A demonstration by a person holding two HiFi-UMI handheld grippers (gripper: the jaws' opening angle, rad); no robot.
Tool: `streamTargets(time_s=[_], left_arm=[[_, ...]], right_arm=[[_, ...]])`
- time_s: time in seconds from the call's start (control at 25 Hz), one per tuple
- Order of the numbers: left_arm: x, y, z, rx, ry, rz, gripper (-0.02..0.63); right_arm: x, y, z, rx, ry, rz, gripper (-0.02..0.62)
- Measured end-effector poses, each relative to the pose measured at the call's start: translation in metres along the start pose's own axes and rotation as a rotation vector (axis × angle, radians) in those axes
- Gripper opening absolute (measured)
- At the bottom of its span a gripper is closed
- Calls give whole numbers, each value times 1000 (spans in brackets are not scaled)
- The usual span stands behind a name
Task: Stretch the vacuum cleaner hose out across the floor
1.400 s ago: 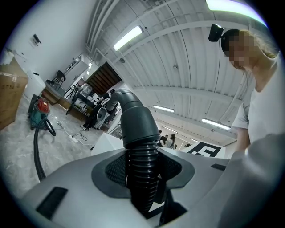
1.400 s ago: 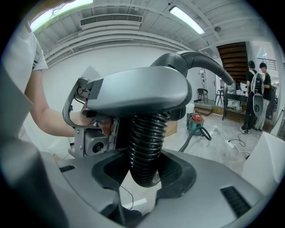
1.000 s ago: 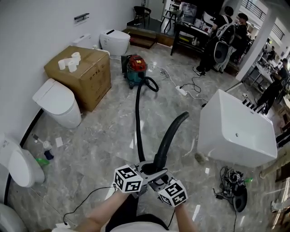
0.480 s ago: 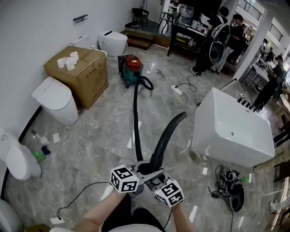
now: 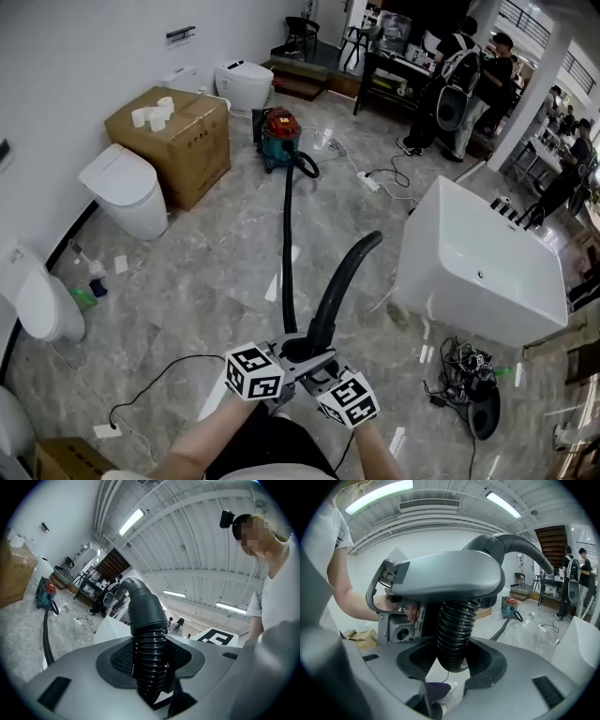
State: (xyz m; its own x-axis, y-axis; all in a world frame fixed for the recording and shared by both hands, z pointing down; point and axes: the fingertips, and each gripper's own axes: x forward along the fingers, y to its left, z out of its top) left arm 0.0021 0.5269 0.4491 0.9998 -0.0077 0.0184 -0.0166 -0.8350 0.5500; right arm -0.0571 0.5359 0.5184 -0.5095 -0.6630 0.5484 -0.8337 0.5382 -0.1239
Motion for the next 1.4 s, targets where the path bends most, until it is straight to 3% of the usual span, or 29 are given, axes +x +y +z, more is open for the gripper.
streamTargets(time_s=[0.56,1.0,1.28,1.4], left_arm=[[-31,-65,-52,-22,53,15,172],[-65,-76,-38,68,54,3,172],[-74,-73,-35,154,108,-11,171],[-73,-72,-30,182,141,-32,170]], right_arm=[[-35,73,-39,25,24,49,181],[-23,100,-17,-4,-6,30,181],[-10,105,-6,4,-39,2,181],[-11,103,-1,-71,-26,-41,181]])
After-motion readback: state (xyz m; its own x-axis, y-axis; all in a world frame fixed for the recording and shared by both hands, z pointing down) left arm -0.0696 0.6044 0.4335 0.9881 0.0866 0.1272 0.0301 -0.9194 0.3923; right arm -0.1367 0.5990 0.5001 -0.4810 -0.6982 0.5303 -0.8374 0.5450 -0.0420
